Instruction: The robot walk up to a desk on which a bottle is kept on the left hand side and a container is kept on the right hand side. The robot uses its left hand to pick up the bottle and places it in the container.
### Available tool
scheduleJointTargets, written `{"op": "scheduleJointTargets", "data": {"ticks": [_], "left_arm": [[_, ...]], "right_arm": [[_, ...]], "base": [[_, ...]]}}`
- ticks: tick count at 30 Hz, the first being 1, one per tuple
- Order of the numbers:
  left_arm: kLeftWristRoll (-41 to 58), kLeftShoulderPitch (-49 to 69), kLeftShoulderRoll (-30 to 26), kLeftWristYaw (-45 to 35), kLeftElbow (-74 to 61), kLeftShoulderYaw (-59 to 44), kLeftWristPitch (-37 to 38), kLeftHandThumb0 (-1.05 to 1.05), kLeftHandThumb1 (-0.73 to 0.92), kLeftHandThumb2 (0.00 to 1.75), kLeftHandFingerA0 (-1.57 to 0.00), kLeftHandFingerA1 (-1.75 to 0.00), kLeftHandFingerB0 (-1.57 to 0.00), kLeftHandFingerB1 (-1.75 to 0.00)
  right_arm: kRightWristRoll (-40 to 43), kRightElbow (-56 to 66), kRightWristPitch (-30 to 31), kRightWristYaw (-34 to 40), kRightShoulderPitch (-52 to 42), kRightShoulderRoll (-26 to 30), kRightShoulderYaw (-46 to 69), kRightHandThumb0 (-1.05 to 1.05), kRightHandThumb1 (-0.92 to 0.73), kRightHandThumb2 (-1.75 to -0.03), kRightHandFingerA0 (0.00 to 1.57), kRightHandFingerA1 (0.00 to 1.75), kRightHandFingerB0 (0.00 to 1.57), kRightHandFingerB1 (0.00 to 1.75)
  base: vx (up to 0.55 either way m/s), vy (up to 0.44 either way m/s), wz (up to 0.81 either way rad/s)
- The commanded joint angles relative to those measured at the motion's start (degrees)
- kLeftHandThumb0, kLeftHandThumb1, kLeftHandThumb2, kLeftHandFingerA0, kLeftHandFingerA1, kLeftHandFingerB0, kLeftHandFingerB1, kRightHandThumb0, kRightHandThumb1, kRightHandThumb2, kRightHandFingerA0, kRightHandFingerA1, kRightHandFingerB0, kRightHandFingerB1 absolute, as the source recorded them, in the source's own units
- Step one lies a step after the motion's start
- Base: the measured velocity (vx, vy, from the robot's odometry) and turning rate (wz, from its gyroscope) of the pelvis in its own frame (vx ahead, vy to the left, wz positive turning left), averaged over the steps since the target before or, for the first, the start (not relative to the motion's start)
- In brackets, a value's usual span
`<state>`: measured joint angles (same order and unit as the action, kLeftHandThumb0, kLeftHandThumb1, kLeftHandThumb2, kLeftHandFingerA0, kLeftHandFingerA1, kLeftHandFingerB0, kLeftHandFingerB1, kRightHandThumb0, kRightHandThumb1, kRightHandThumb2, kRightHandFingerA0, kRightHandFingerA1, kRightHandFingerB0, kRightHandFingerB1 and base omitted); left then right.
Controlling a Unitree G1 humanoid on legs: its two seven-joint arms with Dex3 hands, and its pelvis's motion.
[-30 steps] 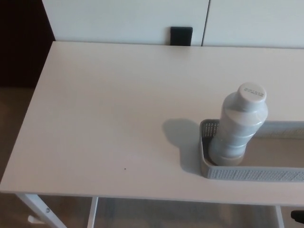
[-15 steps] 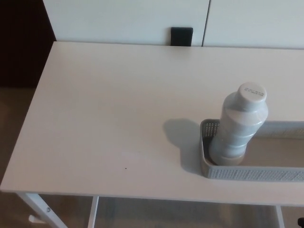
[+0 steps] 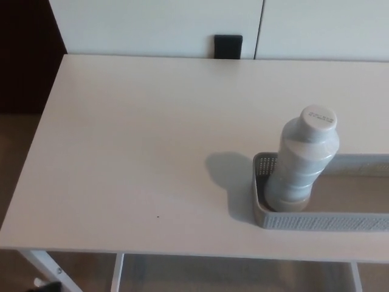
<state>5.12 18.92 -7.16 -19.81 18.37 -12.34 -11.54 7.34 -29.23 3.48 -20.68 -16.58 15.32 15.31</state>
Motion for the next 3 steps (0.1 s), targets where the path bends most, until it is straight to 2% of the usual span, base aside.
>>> {"op": "scheduleJointTargets", "data": {"ticks": [1, 3], "left_arm": [[0.08, 1.5, 2.14, 1.3, 3.57, 2.09, 0.41, -0.49, 0.68, 0.61, -0.25, -0.44, -0.3, -0.34], [0.59, 1.11, 2.16, 1.15, 4.14, 2.09, 0.43, -0.49, 0.68, 0.61, -0.25, -0.44, -0.3, -0.34]], "right_arm": [[-0.14, -1.21, -3.32, -1.09, -0.63, 1.3, -0.39, -0.36, -0.62, -0.58, 0.59, 0.55, 0.53, 0.51], [-0.16, -1.43, -3.33, -1.0, 0.08, 1.42, -0.51, -0.36, -0.62, -0.58, 0.59, 0.55, 0.53, 0.51]], "base": [[0.0, 0.0, 0.0], [0.0, 0.0, 0.0]]}}
